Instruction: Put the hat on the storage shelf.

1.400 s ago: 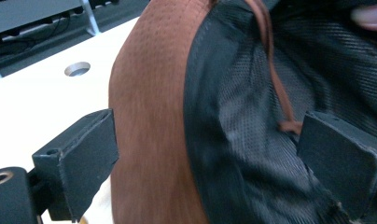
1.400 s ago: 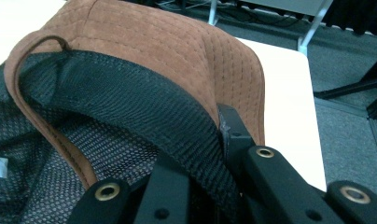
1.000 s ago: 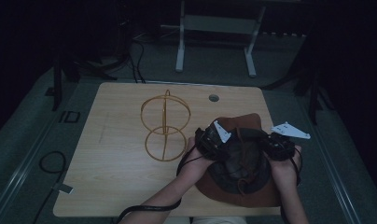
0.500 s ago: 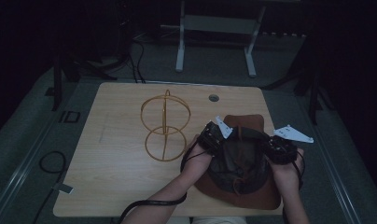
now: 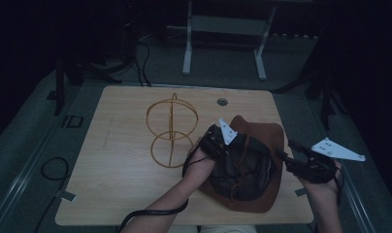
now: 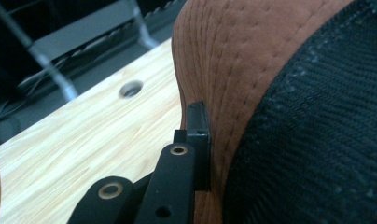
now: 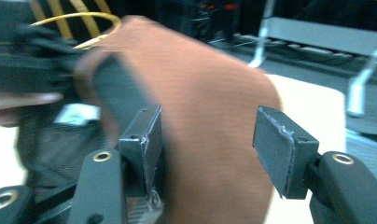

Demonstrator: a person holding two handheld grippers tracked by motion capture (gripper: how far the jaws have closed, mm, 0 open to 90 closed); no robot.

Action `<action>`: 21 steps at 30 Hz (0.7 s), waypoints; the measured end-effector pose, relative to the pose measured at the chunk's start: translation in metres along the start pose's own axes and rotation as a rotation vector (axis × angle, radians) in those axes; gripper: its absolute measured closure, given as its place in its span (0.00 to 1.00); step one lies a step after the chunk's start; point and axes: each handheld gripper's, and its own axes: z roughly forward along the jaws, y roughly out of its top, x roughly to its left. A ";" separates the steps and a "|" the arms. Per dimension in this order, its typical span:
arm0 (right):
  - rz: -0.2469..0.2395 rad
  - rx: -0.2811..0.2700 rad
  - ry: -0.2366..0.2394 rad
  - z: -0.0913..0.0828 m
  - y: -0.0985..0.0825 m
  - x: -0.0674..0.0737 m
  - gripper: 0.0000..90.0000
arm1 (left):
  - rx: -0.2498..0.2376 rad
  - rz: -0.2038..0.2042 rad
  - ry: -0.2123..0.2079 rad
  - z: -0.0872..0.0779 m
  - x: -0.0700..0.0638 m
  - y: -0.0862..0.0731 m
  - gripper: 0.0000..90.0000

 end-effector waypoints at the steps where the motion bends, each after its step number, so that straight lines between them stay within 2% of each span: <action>1: 0.000 0.000 0.000 0.000 0.000 0.000 0.46 | -0.012 0.001 -0.005 -0.004 0.001 -0.001 0.97; 2: 0.008 -0.008 -0.022 -0.003 0.000 -0.006 0.46 | -0.030 0.000 -0.022 -0.007 0.001 -0.002 0.97; 3: 0.008 -0.008 -0.022 -0.003 0.000 -0.006 0.46 | -0.030 0.000 -0.022 -0.007 0.001 -0.002 0.97; 4: 0.015 -0.008 -0.043 -0.005 0.000 -0.012 0.47 | -0.059 0.018 -0.051 -0.017 0.003 -0.005 0.97; 5: 0.022 0.010 -0.090 -0.007 -0.002 -0.029 0.49 | -0.077 0.018 -0.081 -0.021 0.004 -0.007 0.97; 7: 0.046 0.025 -0.095 -0.005 -0.006 -0.041 0.49 | -0.102 0.021 -0.106 -0.028 0.006 -0.011 0.97; 8: 0.050 0.037 -0.094 -0.003 -0.009 -0.046 0.50 | -0.123 0.031 -0.140 -0.032 0.008 -0.014 0.97; 10: 0.053 0.059 -0.079 0.003 -0.013 -0.051 0.50 | -0.156 0.049 -0.178 -0.037 0.010 -0.018 0.97; 11: 0.048 0.073 -0.062 0.007 -0.015 -0.052 0.50 | -0.186 0.058 -0.212 -0.039 0.013 -0.020 0.97; 12: 0.042 0.086 -0.045 0.010 -0.017 -0.051 0.50 | -0.201 0.066 -0.223 -0.041 0.015 -0.021 0.97; 14: 0.037 0.097 -0.004 0.017 -0.019 -0.047 0.51 | -0.249 0.070 -0.279 -0.045 0.020 -0.023 0.97; 15: 0.033 0.103 0.012 0.020 -0.019 -0.045 0.51 | -0.254 0.078 -0.281 -0.046 0.021 -0.022 0.97; 16: 0.024 0.102 0.022 0.023 -0.018 -0.042 0.51 | -0.266 0.081 -0.307 -0.048 0.023 -0.021 0.97; 18: 0.015 0.104 0.056 0.028 -0.016 -0.035 0.51 | -0.297 0.104 -0.331 -0.051 0.025 -0.020 0.97; 19: 0.014 0.097 0.071 0.030 -0.015 -0.032 0.51 | -0.323 0.109 -0.360 -0.053 0.026 -0.020 0.97; 20: 0.014 0.097 0.071 0.030 -0.015 -0.032 0.51 | -0.323 0.109 -0.360 -0.053 0.026 -0.020 0.97; 21: 0.011 0.095 0.094 0.032 -0.014 -0.028 0.51 | -0.368 0.135 -0.389 -0.056 0.026 -0.018 0.97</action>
